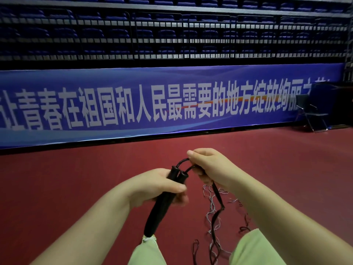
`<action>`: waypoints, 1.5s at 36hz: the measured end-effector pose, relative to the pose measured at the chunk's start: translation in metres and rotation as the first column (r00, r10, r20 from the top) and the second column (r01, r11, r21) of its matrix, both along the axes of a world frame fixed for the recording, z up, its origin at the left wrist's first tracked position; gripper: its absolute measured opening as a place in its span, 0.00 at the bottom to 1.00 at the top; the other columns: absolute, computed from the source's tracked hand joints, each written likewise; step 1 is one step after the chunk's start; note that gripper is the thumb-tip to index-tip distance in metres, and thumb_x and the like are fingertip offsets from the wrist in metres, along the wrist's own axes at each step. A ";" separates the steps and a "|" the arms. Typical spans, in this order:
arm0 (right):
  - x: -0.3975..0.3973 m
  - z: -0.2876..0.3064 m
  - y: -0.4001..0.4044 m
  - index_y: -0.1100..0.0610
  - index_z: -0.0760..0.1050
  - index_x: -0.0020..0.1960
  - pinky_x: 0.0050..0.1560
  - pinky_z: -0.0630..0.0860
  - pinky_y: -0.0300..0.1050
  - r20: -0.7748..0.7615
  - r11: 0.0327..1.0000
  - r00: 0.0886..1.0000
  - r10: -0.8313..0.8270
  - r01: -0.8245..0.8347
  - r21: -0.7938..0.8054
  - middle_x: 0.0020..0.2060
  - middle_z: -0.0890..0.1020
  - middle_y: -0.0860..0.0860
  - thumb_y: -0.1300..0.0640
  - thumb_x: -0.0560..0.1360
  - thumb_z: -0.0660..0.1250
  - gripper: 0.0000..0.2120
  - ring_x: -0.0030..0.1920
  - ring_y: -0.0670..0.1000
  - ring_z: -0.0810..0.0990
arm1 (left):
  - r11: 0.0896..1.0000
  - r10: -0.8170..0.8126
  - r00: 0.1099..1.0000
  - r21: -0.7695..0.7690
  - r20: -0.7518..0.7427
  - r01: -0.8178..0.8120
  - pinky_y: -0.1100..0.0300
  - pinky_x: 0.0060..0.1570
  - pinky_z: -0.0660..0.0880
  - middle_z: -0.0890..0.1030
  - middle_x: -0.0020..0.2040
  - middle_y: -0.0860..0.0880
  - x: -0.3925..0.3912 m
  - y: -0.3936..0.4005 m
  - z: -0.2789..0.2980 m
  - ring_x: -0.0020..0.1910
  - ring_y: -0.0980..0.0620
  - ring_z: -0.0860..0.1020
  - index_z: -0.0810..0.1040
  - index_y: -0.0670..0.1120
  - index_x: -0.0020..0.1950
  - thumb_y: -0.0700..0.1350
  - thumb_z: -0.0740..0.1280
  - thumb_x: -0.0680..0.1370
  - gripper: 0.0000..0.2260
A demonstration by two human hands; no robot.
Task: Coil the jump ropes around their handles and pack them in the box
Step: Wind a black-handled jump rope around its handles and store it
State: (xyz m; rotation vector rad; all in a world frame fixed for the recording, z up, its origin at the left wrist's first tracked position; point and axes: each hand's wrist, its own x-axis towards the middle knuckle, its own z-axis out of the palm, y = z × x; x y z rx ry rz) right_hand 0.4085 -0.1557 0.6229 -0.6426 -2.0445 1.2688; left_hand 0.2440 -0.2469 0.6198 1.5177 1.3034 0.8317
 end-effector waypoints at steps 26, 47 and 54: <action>0.012 -0.006 -0.040 0.42 0.67 0.41 0.38 0.64 0.36 0.353 0.904 0.936 0.010 -0.160 0.397 0.31 0.73 0.37 0.37 0.80 0.44 0.18 0.32 0.37 0.70 | 0.981 -0.150 0.610 0.192 0.778 -0.003 0.67 0.22 0.67 0.68 0.28 0.52 0.001 0.003 -0.006 0.22 0.59 0.66 0.83 0.39 0.52 0.42 0.81 0.59 0.23; 0.016 0.033 -0.027 0.49 0.77 0.37 0.32 0.70 0.38 0.249 0.903 0.957 0.151 -0.236 0.360 0.30 0.77 0.44 0.58 0.73 0.73 0.09 0.30 0.43 0.72 | 0.982 -0.133 0.920 0.079 -0.368 0.174 0.60 0.37 0.71 0.74 0.31 0.52 0.022 -0.015 -0.005 0.31 0.53 0.72 0.79 0.42 0.48 0.45 0.71 0.70 0.10; -0.001 -0.020 -0.021 0.50 0.71 0.30 0.24 0.61 0.36 -0.183 0.975 0.961 0.209 -0.220 -0.043 0.24 0.69 0.46 0.49 0.73 0.64 0.14 0.24 0.44 0.65 | 0.962 -0.266 0.942 0.125 0.206 0.244 0.62 0.30 0.68 0.69 0.28 0.51 0.017 -0.019 -0.024 0.26 0.55 0.67 0.80 0.49 0.44 0.41 0.68 0.71 0.05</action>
